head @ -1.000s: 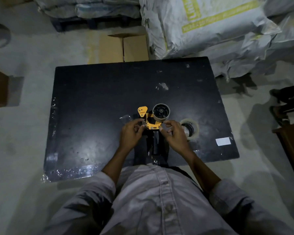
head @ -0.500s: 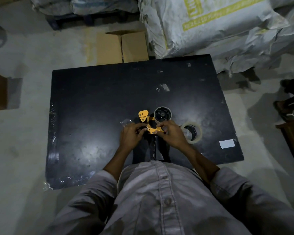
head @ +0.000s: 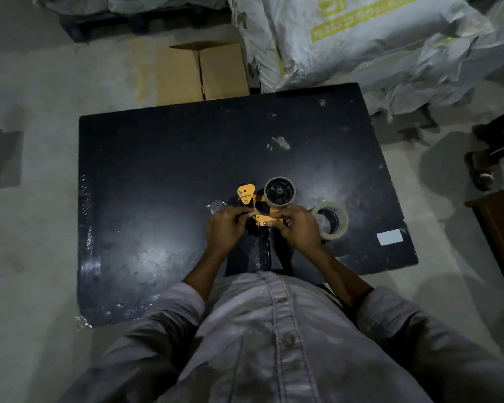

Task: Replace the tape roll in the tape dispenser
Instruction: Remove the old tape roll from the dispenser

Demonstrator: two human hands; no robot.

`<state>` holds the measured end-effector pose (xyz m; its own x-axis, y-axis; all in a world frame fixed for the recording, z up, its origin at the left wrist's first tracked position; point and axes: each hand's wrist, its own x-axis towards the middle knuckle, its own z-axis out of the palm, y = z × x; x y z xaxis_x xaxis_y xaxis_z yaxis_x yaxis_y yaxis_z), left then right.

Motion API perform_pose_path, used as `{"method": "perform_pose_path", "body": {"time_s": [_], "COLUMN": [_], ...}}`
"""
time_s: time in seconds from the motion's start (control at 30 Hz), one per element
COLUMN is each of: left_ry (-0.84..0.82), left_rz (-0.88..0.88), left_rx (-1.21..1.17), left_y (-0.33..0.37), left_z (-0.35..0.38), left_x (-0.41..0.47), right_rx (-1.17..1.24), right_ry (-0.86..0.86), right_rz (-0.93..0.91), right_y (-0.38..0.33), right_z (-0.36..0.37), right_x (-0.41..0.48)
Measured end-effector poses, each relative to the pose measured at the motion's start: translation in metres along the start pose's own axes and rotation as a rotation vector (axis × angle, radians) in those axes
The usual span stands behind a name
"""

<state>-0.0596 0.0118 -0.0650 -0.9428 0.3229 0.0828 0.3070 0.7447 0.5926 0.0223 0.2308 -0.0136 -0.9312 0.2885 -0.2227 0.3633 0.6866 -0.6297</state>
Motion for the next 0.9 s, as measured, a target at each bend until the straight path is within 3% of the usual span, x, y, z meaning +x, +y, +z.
{"method": "perform_pose_path", "body": {"time_s": [0.9], "left_ry": [0.033], "left_rz": [-0.005], "left_rx": [0.038], "left_y": [0.004], "left_z": [0.0042], "left_x": [-0.007], "right_rx": [-0.089], "right_ry": [0.078], "right_rz": [-0.006], "right_y": [0.0027], "right_z": [0.0095], "right_x": [0.0012]}}
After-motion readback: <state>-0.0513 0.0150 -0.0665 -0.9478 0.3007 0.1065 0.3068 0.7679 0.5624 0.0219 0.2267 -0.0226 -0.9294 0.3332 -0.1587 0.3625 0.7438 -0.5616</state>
